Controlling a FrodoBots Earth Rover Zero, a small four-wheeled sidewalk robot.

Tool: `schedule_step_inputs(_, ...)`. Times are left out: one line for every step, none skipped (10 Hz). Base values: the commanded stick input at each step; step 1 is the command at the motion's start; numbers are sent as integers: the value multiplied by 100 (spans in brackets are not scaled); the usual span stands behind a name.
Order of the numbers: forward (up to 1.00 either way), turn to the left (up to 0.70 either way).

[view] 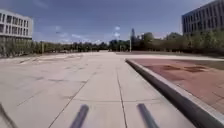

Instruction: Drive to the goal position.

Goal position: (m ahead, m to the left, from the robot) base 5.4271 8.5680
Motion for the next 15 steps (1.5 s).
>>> schedule_step_inputs(70, 0)
schedule_step_inputs(70, 0)
schedule_step_inputs(70, 0)
schedule_step_inputs(70, 0)
schedule_step_inputs(70, 0)
schedule_step_inputs(70, -27)
schedule_step_inputs(70, -35)
schedule_step_inputs(70, -13)
schedule_step_inputs(70, 0)
schedule_step_inputs(70, 0)
schedule_step_inputs(70, 0)
schedule_step_inputs(70, 0)
schedule_step_inputs(70, 0)
schedule_step_inputs(70, 0)
schedule_step_inputs(70, 0)
